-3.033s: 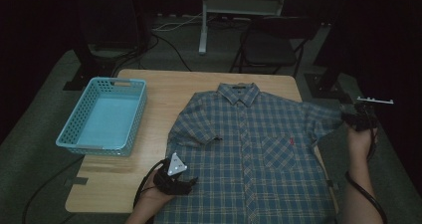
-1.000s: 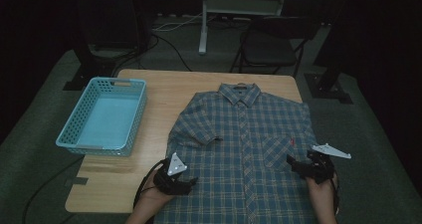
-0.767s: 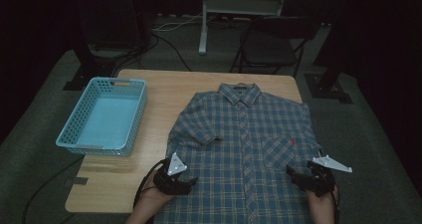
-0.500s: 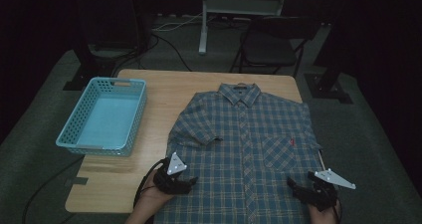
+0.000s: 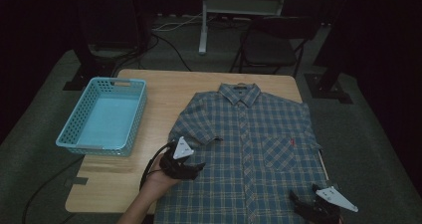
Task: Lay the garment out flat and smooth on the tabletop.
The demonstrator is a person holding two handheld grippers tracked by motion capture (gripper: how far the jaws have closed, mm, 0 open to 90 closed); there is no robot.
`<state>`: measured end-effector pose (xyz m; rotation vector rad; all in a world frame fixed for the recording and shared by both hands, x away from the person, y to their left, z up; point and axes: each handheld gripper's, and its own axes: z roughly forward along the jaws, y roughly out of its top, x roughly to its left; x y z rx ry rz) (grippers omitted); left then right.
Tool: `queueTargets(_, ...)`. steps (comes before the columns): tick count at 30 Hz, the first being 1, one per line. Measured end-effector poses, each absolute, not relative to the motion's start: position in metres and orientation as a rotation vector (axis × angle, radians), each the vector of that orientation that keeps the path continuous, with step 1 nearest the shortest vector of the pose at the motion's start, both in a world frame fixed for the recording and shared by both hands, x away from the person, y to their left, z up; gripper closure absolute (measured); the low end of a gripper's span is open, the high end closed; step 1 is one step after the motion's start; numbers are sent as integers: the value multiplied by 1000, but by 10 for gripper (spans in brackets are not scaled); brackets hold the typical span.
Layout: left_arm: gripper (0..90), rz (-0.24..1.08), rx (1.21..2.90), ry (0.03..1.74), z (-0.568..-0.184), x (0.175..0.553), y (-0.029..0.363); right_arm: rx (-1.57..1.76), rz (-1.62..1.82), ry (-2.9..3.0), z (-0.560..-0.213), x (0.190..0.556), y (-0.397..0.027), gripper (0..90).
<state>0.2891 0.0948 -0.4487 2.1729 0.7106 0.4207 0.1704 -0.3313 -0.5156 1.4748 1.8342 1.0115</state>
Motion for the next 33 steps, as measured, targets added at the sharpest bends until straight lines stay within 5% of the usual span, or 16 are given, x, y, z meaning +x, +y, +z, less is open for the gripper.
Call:
queueTargets(9,312,411,2180,625,-429,331,56,1400,1064,1795,-525,167,-332,130)
queueTargets(19,357,474,2366,698,-453,369,28,1400,1065,1801,-524,167,-333,130)
queueTargets(26,532,458,2391,721,-466,382,33,1400,1064,1802,-524,168,-333,130)
queueTargets(33,873,500,2329,783,-465,391,45,1401,1064,1801,-524,168,-333,130)
